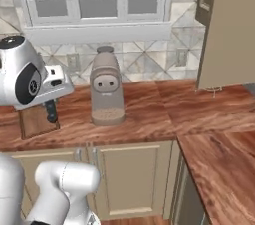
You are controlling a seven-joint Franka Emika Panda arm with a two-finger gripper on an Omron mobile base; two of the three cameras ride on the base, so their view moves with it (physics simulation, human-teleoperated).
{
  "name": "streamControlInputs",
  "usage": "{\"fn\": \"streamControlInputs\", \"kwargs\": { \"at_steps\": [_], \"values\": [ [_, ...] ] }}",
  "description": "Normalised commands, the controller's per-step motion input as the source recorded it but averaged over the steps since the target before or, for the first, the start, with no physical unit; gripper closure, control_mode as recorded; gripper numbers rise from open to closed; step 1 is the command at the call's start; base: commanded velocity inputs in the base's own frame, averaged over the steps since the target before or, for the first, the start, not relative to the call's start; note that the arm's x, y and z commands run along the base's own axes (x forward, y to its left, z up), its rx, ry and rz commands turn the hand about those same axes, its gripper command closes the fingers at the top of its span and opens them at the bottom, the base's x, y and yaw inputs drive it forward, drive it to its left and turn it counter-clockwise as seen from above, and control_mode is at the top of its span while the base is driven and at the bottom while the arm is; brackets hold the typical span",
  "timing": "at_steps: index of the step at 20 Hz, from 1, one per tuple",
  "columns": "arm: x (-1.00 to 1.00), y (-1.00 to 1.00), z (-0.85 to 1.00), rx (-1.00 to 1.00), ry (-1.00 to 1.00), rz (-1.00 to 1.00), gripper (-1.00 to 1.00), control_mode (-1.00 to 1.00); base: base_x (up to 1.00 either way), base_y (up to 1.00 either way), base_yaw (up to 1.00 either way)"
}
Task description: Move the cutting board and knife to the sink. Then move spray from the cabinet to the counter.
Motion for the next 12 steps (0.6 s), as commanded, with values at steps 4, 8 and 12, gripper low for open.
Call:
{"fn": "streamControlInputs", "kwargs": {
  "at_steps": [4, 8, 12],
  "values": [
    [0.0, 0.0, 0.0, 0.0, 0.0, 0.0, 1.0, 1.0, 0.0, 0.25, -0.92],
    [0.0, 0.0, 0.0, 0.0, 0.0, 0.0, 1.0, 1.0, 0.0, 0.03, -0.9],
    [0.0, 0.0, 0.0, 0.0, 0.0, 0.0, 1.0, 1.0, 0.0, -0.12, -0.84]
  ]
}}
